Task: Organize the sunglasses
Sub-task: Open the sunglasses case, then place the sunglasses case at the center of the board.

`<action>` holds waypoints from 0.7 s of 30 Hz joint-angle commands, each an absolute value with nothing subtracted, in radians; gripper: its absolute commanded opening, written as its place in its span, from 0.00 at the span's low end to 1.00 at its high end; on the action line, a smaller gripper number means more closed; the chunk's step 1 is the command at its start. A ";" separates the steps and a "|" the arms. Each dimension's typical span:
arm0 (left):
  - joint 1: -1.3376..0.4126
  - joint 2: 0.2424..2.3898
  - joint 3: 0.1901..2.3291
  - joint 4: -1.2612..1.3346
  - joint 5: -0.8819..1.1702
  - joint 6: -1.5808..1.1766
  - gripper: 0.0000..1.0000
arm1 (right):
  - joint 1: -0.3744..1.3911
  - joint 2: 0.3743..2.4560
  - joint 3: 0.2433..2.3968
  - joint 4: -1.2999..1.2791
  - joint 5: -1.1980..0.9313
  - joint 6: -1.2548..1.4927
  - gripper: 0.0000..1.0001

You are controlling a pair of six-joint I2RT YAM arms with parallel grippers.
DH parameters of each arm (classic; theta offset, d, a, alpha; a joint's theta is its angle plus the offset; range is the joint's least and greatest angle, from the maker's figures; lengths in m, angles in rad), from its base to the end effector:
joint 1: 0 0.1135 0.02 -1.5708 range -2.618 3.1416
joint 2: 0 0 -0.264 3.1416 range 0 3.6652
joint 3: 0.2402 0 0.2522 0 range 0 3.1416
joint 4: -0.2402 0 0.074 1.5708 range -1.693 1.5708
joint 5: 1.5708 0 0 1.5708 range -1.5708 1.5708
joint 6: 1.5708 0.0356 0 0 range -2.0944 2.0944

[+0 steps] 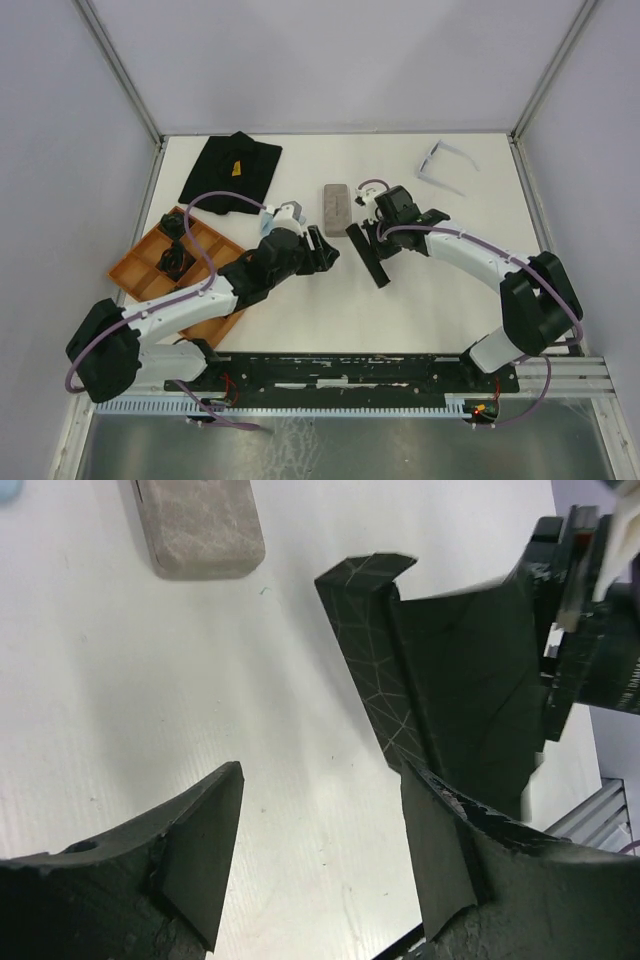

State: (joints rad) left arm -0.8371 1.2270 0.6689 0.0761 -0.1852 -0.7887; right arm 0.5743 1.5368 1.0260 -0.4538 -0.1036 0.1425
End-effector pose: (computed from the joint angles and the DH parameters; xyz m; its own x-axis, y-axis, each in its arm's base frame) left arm 0.1838 -0.1940 0.2327 -0.6591 -0.3103 -0.6850 0.2173 0.7935 -0.5685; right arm 0.2636 0.1750 0.2200 -0.7668 -0.3279 -0.5519 -0.4858 0.8583 0.1650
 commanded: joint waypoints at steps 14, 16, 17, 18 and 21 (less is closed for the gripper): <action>-0.822 0.754 0.683 -0.231 -0.633 -0.661 0.72 | 0.729 1.647 1.190 -0.559 0.217 -0.196 0.00; -0.822 0.717 0.674 -0.250 -0.671 -0.662 0.72 | 0.768 1.672 1.191 -0.553 0.295 -0.235 0.00; -0.822 0.700 0.670 -0.263 -0.688 -0.666 0.72 | 0.791 1.685 1.189 -0.547 0.343 -0.255 0.00; -0.822 0.685 0.666 -0.272 -0.701 -0.672 0.72 | 0.814 1.701 1.188 -0.538 0.395 -0.277 0.00; -0.822 0.640 0.648 -0.285 -0.725 -0.683 0.72 | 0.898 1.746 1.154 -0.443 0.562 -0.356 0.00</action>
State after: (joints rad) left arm -0.8257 0.6868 0.6704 -0.2478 -0.6136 -0.7048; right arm 0.8135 1.7073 1.1465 -0.5495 0.3038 -0.2272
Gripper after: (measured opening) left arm 0.718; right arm 0.006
